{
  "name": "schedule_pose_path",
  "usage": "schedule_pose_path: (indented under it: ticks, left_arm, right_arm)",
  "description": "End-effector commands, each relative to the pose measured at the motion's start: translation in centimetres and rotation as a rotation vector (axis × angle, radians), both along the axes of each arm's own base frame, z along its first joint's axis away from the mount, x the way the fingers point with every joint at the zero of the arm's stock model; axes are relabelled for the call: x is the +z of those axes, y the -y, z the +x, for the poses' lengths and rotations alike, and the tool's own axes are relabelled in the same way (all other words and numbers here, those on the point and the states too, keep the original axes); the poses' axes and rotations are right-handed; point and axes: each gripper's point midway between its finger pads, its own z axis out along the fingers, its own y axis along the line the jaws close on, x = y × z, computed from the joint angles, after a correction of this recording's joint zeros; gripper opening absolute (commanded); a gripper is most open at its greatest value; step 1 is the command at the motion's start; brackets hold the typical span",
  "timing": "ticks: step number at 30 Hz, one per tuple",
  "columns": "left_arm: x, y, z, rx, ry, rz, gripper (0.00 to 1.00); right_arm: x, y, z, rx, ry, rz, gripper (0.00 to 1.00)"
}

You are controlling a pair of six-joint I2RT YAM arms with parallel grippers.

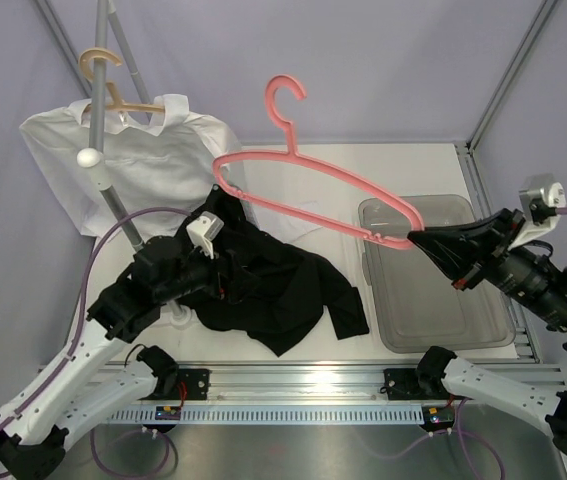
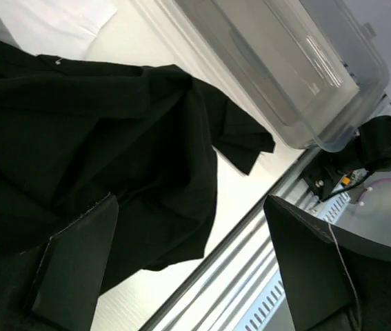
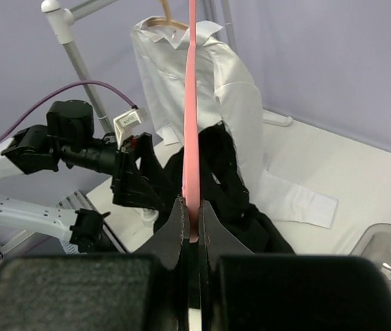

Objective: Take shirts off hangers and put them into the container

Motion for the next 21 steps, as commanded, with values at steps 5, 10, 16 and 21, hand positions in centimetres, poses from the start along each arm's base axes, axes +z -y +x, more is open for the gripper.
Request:
schedule_pose_path:
  ticks: [5,10,16,21]
  left_arm:
    - [-1.6,-1.3,2.0,0.21,0.093,0.033,0.98]
    - [-4.6,-2.9,4.0,0.417,0.116,0.062,0.99]
    - [-11.0,-3.7,5.5,0.621,0.085,0.087,0.99]
    - [-13.7,-3.4,6.7,0.708,0.094,0.13,0.99]
  right_arm:
    - [3.0,-6.4,0.1,0.232,0.046,-0.005,0.0]
    - [3.2,-9.1,0.6,0.312,0.042,-0.021,0.0]
    - [3.7,-11.2,0.4,0.398,0.042,-0.022,0.0]
    - [2.8,-12.6,0.8,0.435,0.031,-0.046,0.0]
